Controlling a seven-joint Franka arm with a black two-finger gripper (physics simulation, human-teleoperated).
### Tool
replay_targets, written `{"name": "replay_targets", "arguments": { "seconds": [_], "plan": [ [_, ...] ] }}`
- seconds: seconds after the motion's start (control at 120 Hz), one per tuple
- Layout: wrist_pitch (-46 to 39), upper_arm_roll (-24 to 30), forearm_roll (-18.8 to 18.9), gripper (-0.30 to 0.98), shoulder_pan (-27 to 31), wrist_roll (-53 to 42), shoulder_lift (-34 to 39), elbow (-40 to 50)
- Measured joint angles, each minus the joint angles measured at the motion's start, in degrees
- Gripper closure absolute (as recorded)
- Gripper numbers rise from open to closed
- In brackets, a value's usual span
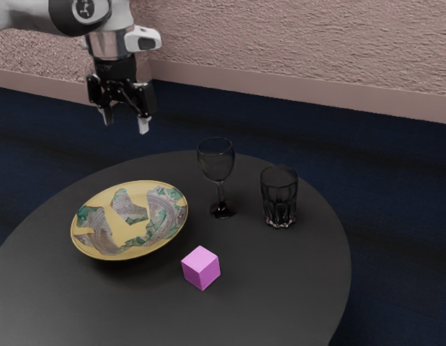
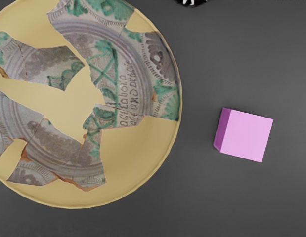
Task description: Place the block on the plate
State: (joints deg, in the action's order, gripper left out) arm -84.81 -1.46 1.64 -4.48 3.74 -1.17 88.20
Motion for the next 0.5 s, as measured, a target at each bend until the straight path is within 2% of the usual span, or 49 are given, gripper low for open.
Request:
{"name": "replay_targets", "arguments": {
  "seconds": [0.233,0.367,0.5],
  "plan": [
    [-1.6,2.6,3.1,0.00,0.9,1.8,0.3,-0.8],
    [-2.7,3.8,4.5,0.00,0.1,-1.4,-3.0,-0.4],
    [-8.4,4.3,5.0,0.00,-2.4,-6.6,-5.1,5.1]
  ]
}}
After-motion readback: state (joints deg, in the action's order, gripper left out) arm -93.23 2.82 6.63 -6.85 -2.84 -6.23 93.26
